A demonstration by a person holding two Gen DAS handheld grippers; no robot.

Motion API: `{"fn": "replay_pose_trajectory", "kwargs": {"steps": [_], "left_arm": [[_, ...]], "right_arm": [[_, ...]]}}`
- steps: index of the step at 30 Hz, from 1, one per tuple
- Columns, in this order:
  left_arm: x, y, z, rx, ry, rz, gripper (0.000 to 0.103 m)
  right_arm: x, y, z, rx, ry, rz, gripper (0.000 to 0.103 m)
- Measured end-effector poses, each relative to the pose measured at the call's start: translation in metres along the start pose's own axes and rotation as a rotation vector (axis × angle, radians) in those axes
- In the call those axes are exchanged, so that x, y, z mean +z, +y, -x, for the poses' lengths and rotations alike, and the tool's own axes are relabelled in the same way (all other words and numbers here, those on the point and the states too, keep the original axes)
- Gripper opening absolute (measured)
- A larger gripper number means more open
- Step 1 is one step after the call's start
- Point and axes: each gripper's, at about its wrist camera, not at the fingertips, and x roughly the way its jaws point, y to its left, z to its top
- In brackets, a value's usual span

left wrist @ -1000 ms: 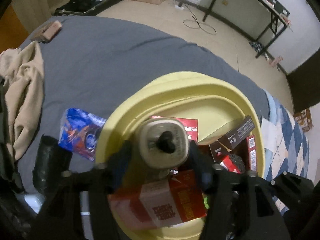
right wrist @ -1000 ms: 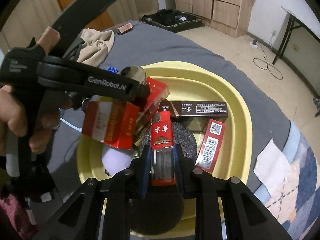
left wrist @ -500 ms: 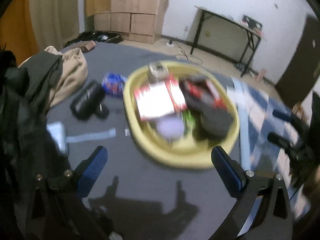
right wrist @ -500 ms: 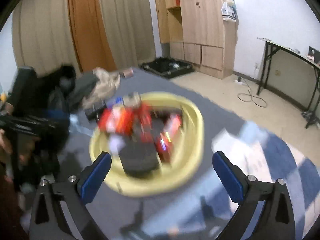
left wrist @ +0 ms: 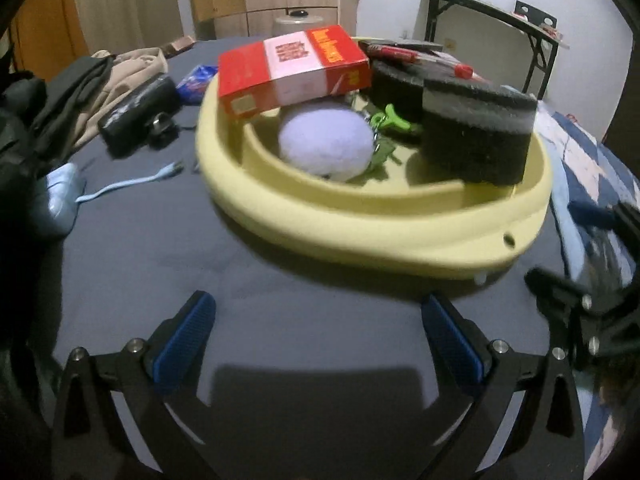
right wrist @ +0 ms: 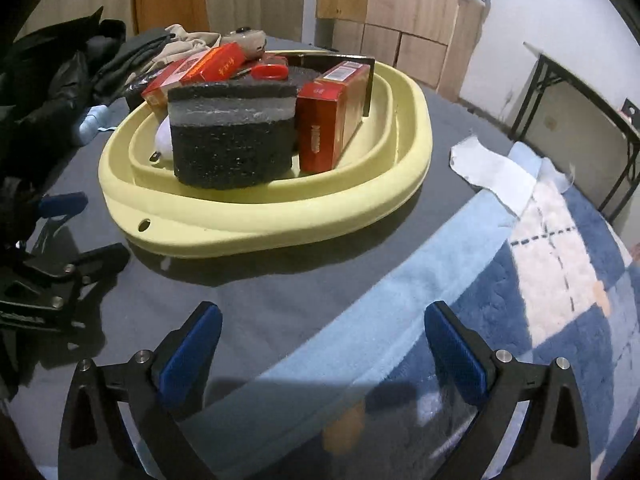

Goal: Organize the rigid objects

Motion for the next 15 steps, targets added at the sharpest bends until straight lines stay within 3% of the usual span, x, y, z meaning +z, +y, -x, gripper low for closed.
{"fn": "replay_pose_trajectory", "kwargs": {"steps": [5,15], "left_arm": [[0.0108,-0.0041,-0.006,0.039,-0.007,0.003,0.103],[0.0094,-0.0021,-0.0079,0.029,-0.003,0.014,0.103]], "right_arm": [[-0.0018,0.0028,0.0032,-0.001,-0.003,0.0,0.103],[-0.0022,0.0026,0.004,0.001,-0.002,-0.001,0.103]]}}
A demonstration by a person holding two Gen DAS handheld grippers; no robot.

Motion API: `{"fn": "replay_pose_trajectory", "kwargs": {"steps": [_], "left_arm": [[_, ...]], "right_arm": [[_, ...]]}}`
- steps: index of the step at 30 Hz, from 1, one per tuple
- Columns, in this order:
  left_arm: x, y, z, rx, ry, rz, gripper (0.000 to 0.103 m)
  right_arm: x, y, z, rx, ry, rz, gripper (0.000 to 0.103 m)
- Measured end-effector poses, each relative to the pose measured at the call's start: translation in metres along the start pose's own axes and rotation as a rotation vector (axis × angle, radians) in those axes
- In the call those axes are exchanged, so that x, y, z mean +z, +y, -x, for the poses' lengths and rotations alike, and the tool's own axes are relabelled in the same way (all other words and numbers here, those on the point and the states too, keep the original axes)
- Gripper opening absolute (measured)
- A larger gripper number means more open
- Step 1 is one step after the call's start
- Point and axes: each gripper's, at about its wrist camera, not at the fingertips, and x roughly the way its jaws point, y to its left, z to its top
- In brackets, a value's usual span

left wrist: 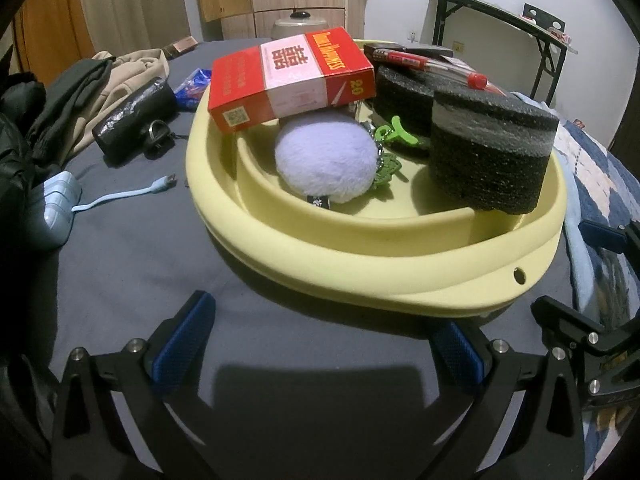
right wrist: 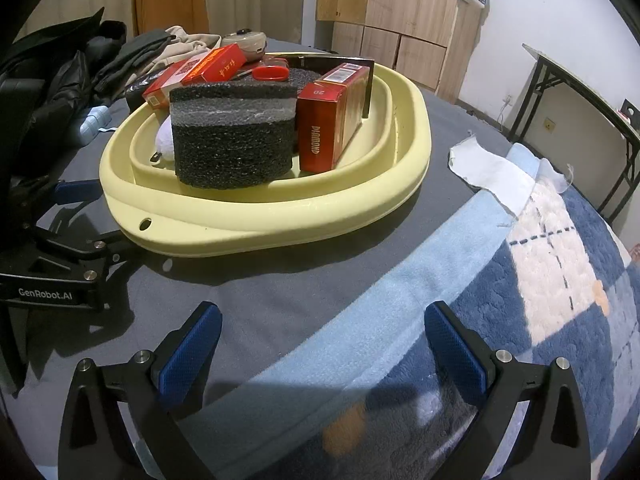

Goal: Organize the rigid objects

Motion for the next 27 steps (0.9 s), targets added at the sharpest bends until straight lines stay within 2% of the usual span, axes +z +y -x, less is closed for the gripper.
{"fn": "replay_pose_trajectory", "kwargs": {"steps": [27], "left_arm": [[0.0003,0.0001,0.0005,0.001,0.0,-0.001,0.103]], "right_arm": [[0.0004,-0.0006,-0.0007,0.002,0.0,0.0,0.103]]}}
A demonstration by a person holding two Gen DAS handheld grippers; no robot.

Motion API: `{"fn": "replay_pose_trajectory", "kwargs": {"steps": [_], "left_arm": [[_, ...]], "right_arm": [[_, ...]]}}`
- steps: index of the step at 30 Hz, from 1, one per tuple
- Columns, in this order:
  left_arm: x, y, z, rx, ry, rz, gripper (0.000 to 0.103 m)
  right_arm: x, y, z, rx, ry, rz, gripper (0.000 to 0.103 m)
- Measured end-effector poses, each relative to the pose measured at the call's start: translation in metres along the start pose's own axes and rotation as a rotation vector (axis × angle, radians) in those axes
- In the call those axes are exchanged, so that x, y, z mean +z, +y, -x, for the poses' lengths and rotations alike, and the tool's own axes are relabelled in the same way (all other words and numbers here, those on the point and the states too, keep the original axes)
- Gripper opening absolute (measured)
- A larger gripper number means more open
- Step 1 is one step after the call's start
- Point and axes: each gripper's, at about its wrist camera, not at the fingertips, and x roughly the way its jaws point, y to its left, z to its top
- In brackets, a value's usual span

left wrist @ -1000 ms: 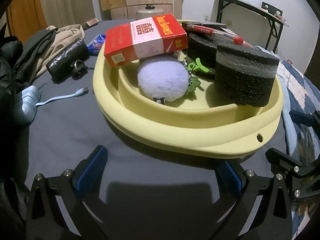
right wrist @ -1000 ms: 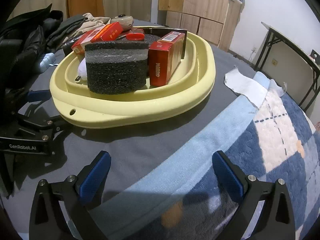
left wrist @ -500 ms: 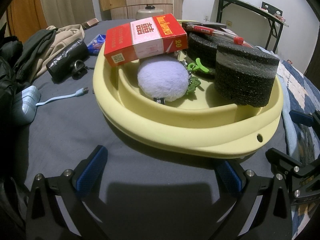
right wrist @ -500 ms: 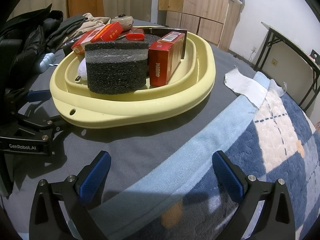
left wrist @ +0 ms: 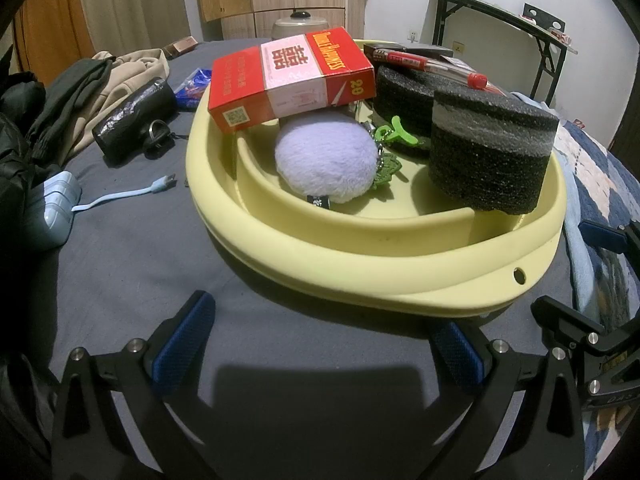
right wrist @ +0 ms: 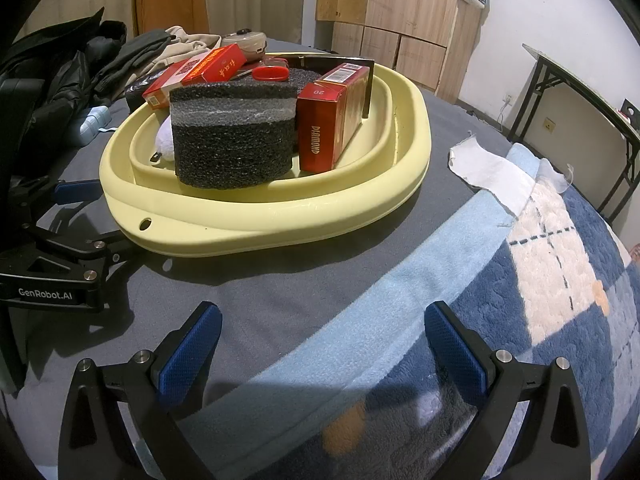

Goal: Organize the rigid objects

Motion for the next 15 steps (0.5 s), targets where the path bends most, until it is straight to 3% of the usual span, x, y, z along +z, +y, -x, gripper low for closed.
{"fn": "replay_pose_trajectory", "kwargs": {"steps": [15], "left_arm": [[0.0,-0.0009,-0.0002,0.0,0.0,0.0,0.103]], "right_arm": [[0.0002,-0.0019,-0.0001,0.001,0.0,0.0,0.103]]}}
